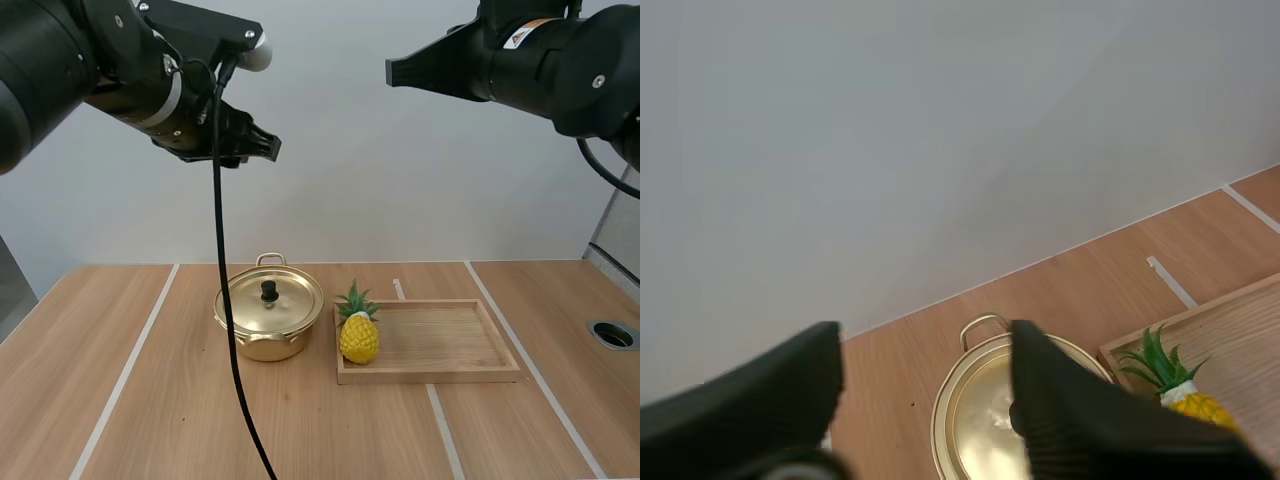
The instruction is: Open the pot, put the pineapple inside, and close it
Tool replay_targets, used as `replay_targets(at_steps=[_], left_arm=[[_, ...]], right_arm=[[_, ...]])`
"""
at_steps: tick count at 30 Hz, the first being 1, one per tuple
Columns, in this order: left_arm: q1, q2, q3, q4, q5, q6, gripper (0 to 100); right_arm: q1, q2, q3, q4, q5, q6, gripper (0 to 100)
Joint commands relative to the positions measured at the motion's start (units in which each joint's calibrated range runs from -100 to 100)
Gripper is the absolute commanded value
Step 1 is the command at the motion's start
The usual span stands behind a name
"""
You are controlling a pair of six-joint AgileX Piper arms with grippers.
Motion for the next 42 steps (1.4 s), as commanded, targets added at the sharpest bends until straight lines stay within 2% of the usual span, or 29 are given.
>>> replay_targets(at_steps=[1, 6, 17, 27, 32, 42], left_arm=[[-0.07, 1.03, -0.14, 0.09, 1.3, -0.81, 100], [-0.07, 4.58, -0.14, -0.09, 5.88, -0.9, 100], [-0.07, 15.9, -0.14, -2.63, 6.64, 1.34, 100], [-0.1, 24.06, 0.31, -4.06, 10.18, 2.16, 100], [-0.16, 26.72, 4.59, -4.74, 8.01, 2.9, 100], [-0.16, 28.98, 12.27, -8.85, -3.91, 6.45, 100]], right_arm=[[0.03, -0.31, -0.13, -0.56, -0.52, -0.06, 0], [0.03, -0.31, -0.13, -0.56, -0.35, -0.06, 0], [0.03, -0.31, 0.0, -0.56, 4.87, -0.06, 0], [0.03, -0.1, -0.04, -0.56, 4.98, -0.06, 0], [0.03, 0.55, -0.04, -0.56, 6.54, -0.06, 0], [0.03, 1.23, -0.04, -0.56, 10.15, -0.06, 0]])
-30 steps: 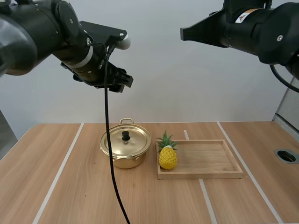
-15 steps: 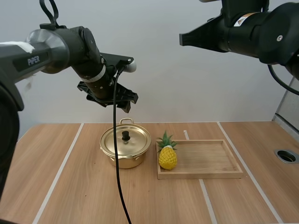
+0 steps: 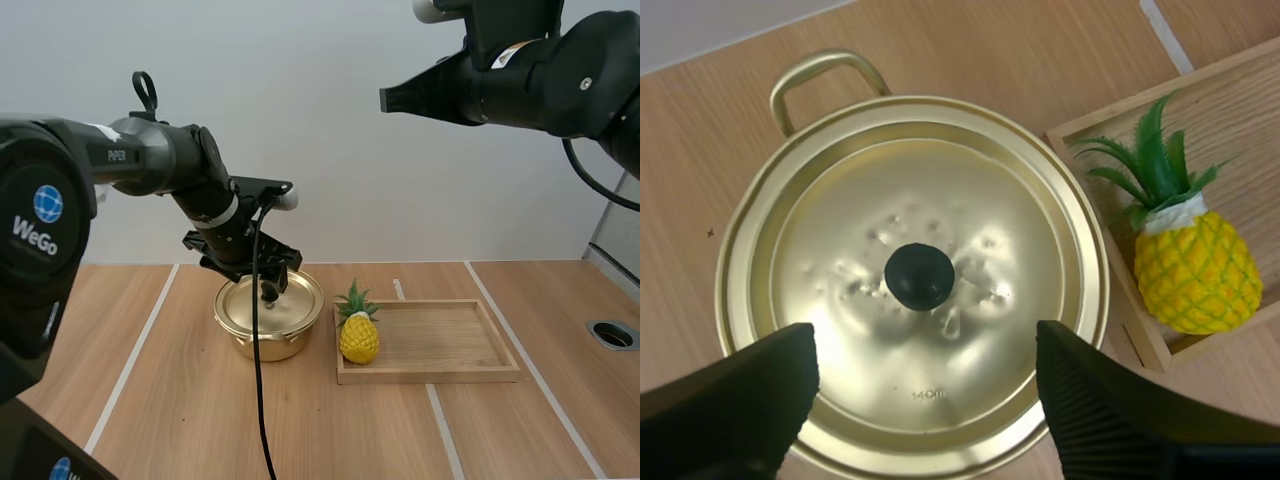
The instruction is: Open the pot, put the pineapple inside, and close it
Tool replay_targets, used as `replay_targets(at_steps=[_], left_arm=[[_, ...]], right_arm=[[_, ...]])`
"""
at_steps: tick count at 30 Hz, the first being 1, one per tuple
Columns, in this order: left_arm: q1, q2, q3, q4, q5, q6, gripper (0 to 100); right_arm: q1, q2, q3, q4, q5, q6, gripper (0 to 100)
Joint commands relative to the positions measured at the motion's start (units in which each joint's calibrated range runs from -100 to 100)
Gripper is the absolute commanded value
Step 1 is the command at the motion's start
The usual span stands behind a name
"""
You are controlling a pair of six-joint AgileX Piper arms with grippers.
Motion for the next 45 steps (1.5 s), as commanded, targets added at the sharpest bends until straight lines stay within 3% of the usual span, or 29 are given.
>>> replay_targets(at_steps=[1, 24, 32, 45], left_arm=[[-0.16, 0.06, 1.61, -1.52, -5.43, 1.41, 100], [-0.16, 7.55, 2.93, -4.3, -14.08, 5.13, 100], [-0.16, 10.22, 2.93, -8.0, -16.8, 7.83, 100], [-0.16, 11.03, 2.93, -9.62, -14.18, 8.72, 100]], right_arm=[[0.03, -0.2, -0.04, -0.4, 0.63, -0.06, 0], [0.03, -0.2, -0.04, -0.4, 4.92, -0.06, 0], [0.03, -0.2, -0.04, -0.4, 4.92, -0.06, 0], [0.03, -0.2, -0.04, -0.4, 4.92, -0.06, 0]])
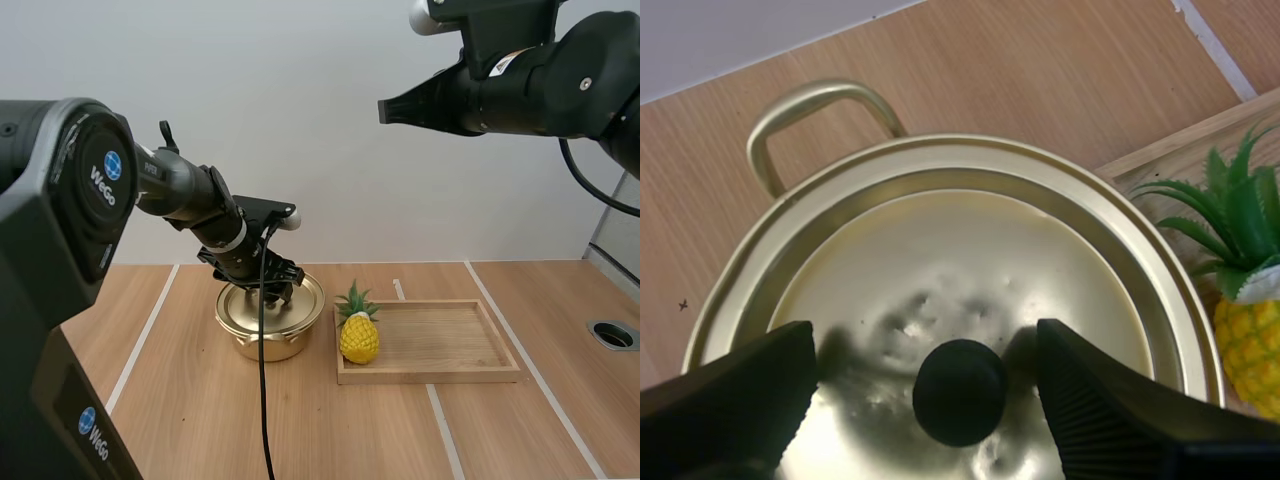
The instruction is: Open the pot, put the pineapple inside, and close it
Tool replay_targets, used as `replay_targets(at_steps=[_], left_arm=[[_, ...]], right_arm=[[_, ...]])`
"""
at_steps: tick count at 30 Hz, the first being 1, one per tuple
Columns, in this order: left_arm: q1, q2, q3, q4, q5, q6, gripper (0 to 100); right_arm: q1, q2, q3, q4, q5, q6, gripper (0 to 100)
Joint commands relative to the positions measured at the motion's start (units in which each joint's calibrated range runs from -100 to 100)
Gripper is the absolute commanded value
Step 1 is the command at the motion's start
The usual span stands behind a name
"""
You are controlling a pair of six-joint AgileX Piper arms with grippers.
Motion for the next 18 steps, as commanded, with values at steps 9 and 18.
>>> replay_targets(at_steps=[9, 18], left_arm=[[-0.16, 0.95, 0.45, -1.78, 9.45, -0.04, 100], [-0.16, 0.83, 0.45, -1.78, 11.32, -0.35, 88]], right_arm=[[0.03, -0.2, -0.04, -0.4, -0.3, -0.06, 0], [0.03, -0.2, -0.04, -0.4, -0.3, -0.06, 0]])
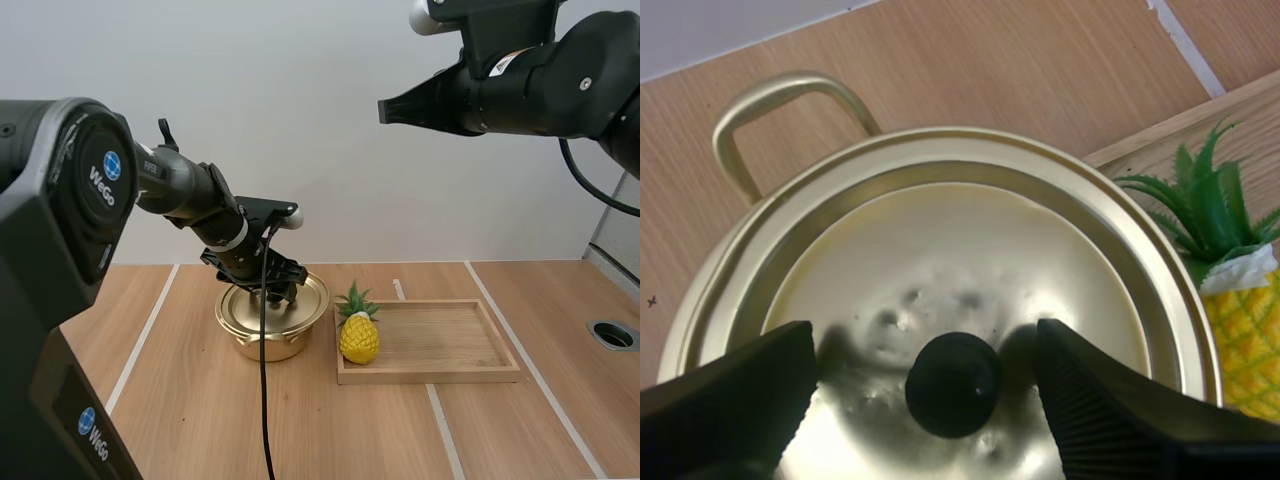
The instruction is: Open the pot, put the pineapple inside, and close it
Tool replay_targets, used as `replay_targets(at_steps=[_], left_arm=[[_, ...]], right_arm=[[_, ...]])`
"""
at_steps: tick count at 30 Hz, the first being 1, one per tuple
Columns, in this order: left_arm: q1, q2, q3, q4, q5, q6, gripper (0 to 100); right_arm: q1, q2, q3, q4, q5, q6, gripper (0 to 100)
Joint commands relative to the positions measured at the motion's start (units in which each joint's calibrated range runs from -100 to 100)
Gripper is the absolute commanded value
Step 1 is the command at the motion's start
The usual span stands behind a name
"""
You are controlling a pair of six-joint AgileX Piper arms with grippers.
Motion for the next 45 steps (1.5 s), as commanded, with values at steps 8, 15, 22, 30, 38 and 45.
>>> replay_targets(at_steps=[8, 15, 22, 30, 38, 45], left_arm=[[-0.16, 0.69, 0.72, 0.44, 9.13, -1.31, 0], [-0.16, 0.3, 0.72, 0.44, 8.43, -1.31, 0], [-0.16, -6.59, 0.72, 0.57, -1.56, -1.31, 0], [-0.16, -18.24, 0.72, 0.57, -19.53, -1.31, 0], [-0.16, -26.84, -2.86, 0.57, -28.54, -1.31, 0], [-0.16, -31.34, -8.82, -1.49, -29.02, -2.08, 0]], right_arm=[[0.03, -0.2, -0.04, -0.4, -0.3, -0.06, 0], [0.03, -0.2, -0.04, -0.4, -0.3, -0.06, 0], [0.03, -0.2, -0.04, -0.4, -0.3, -0.06, 0], [0.03, -0.2, -0.04, -0.4, -0.3, -0.06, 0], [0.03, -0.2, -0.04, -0.4, -0.3, -0.06, 0], [0.03, -0.2, -0.04, -0.4, 3.76, -0.06, 0]])
